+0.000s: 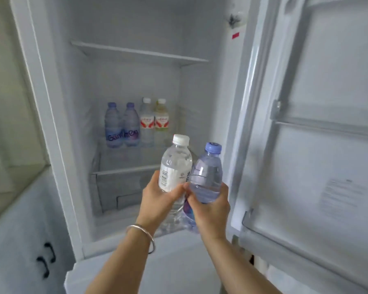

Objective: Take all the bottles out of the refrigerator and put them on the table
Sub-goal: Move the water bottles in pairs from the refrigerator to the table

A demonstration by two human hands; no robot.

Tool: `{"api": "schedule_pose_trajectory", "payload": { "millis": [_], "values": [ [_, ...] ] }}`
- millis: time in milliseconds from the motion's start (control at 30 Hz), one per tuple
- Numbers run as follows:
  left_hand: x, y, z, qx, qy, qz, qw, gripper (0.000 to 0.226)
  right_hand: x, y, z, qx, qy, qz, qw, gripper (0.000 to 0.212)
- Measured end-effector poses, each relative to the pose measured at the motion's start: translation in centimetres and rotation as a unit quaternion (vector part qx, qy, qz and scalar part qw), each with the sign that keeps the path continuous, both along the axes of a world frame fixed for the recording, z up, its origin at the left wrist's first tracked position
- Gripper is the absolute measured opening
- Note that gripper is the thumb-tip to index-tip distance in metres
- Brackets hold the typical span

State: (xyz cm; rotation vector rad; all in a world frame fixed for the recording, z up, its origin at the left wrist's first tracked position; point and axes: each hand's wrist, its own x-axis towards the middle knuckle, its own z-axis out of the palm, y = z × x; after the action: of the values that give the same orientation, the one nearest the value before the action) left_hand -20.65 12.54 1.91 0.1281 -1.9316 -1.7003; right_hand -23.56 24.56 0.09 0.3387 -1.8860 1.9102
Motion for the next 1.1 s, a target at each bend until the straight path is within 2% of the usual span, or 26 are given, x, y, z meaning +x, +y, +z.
{"api": "schedule_pose_trajectory", "payload": {
  "millis": [133,300,433,567,700,833,1000,1100],
  "values": [
    [4.7,8.9,-1.7,0.009,-0.020,-0.068,0.997,0.060,6.0,8.9,-1.3,0.029,-0.021,-0.065,0.997,0.056],
    [9.7,20.7,-2.8,0.015,-0.014,-0.140,0.990,0.062,12.7,21.1,-2.5,0.018,-0.017,-0.132,0.991,0.058],
    [13.2,31.9,-3.6,0.030,0.003,-0.201,0.979,0.052,17.3,32.4,-3.0,0.019,-0.001,-0.163,0.986,0.061],
    [14.9,43.8,-4.2,0.029,-0.007,-0.244,0.969,0.054,19.9,44.1,-3.5,0.011,-0.031,-0.218,0.975,0.058],
    [15.9,53.5,-4.8,0.030,-0.033,-0.279,0.959,0.037,21.7,53.7,-3.6,0.031,-0.075,-0.262,0.962,0.062],
    [14.2,60.3,-5.7,0.040,-0.066,-0.293,0.953,0.033,21.0,60.5,-4.0,0.031,-0.122,-0.287,0.950,0.064],
    [9.7,66.4,-8.2,0.036,-0.104,-0.264,0.958,0.060,16.7,66.0,-6.2,0.021,-0.173,-0.298,0.939,0.061],
    [5.2,69.6,-9.6,0.034,-0.115,-0.248,0.961,0.065,12.2,69.0,-7.3,0.020,-0.198,-0.291,0.936,0.060]
  ]
}}
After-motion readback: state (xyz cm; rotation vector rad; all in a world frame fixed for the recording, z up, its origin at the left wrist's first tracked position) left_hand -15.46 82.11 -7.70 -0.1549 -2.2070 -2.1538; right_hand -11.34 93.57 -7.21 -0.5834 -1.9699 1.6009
